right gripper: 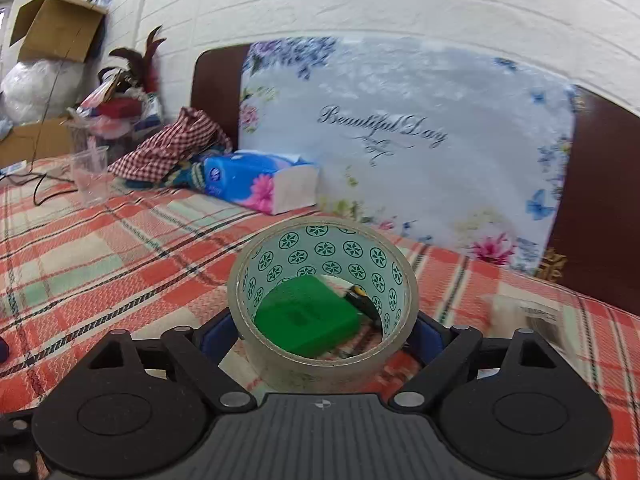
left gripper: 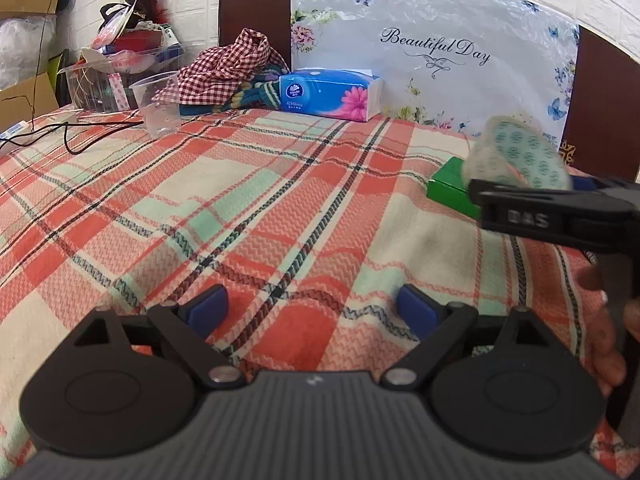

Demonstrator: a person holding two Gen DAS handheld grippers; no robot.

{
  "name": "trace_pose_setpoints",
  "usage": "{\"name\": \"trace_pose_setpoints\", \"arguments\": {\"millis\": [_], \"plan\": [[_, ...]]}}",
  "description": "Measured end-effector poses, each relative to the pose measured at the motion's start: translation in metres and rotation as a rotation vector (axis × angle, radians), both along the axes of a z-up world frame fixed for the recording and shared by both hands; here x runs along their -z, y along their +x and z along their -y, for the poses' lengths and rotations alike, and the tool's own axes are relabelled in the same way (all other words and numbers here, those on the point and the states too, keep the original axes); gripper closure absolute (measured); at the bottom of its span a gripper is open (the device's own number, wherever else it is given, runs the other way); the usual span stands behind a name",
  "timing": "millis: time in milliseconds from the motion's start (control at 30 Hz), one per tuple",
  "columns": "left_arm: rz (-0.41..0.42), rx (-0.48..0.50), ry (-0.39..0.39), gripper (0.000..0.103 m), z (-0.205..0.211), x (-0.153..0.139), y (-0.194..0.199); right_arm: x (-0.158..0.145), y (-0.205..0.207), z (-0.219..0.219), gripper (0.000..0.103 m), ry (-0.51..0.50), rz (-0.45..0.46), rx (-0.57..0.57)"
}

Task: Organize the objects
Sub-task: 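Grasp the clear tape roll with the right gripper and lift it off the green block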

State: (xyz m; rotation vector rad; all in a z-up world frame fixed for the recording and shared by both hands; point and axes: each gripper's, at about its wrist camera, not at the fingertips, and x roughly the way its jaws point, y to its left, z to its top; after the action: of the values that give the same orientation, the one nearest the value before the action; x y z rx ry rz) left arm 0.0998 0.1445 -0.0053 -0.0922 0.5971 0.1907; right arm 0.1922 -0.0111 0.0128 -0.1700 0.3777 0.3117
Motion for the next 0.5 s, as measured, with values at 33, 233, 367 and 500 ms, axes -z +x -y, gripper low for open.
{"name": "trace_pose_setpoints", "arguments": {"millis": [33,233,367,500], "plan": [[-0.002,0.000,0.002,0.009,0.000,0.000,0.000,-0.001,-0.005,0.006,0.015,0.015,0.001,0.009],[-0.012,0.000,0.019,0.008,0.002,0.001,0.002,0.001,-0.066,0.048,0.015,0.080,-0.053,0.019],[-0.017,-0.001,0.033,0.008,0.004,0.001,0.002,0.006,-0.117,0.080,0.015,0.048,-0.096,0.040],[-0.023,-0.005,0.051,0.007,0.006,0.001,0.002,0.010,-0.165,0.112,0.015,-0.001,-0.111,0.129]]}}
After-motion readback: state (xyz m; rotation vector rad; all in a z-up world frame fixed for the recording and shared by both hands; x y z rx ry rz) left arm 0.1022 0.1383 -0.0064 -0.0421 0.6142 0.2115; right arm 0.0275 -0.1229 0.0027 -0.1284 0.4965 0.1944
